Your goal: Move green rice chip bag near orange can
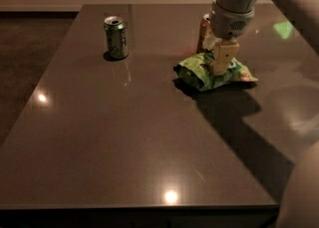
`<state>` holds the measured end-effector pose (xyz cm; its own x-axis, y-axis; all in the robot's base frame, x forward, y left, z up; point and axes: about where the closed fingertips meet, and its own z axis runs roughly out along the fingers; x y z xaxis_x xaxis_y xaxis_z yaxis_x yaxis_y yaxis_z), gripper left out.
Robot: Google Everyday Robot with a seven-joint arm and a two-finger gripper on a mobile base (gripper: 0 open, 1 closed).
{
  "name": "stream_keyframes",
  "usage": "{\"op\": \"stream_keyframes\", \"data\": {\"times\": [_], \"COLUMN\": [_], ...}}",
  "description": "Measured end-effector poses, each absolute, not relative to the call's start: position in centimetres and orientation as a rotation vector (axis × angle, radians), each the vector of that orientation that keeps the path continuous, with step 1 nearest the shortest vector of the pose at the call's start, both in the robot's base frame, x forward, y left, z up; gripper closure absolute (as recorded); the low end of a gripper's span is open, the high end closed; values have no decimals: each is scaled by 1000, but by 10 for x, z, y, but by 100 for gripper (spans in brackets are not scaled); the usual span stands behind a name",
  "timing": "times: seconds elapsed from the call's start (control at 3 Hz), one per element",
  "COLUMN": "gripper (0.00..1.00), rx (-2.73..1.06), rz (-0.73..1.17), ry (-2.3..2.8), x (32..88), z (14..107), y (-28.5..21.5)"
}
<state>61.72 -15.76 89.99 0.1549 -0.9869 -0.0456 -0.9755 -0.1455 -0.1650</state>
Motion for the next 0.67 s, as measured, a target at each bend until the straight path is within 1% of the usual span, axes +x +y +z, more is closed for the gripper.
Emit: {"op": "stream_keyframes", "data": {"times": [0.33,0.67], "gripper": [0,0], "rx": [-2221,-2206], "rz": [-121,-137], "ry": [2011,1997], "x": [628,635], "z": [900,899], "y": [-190,-188]}}
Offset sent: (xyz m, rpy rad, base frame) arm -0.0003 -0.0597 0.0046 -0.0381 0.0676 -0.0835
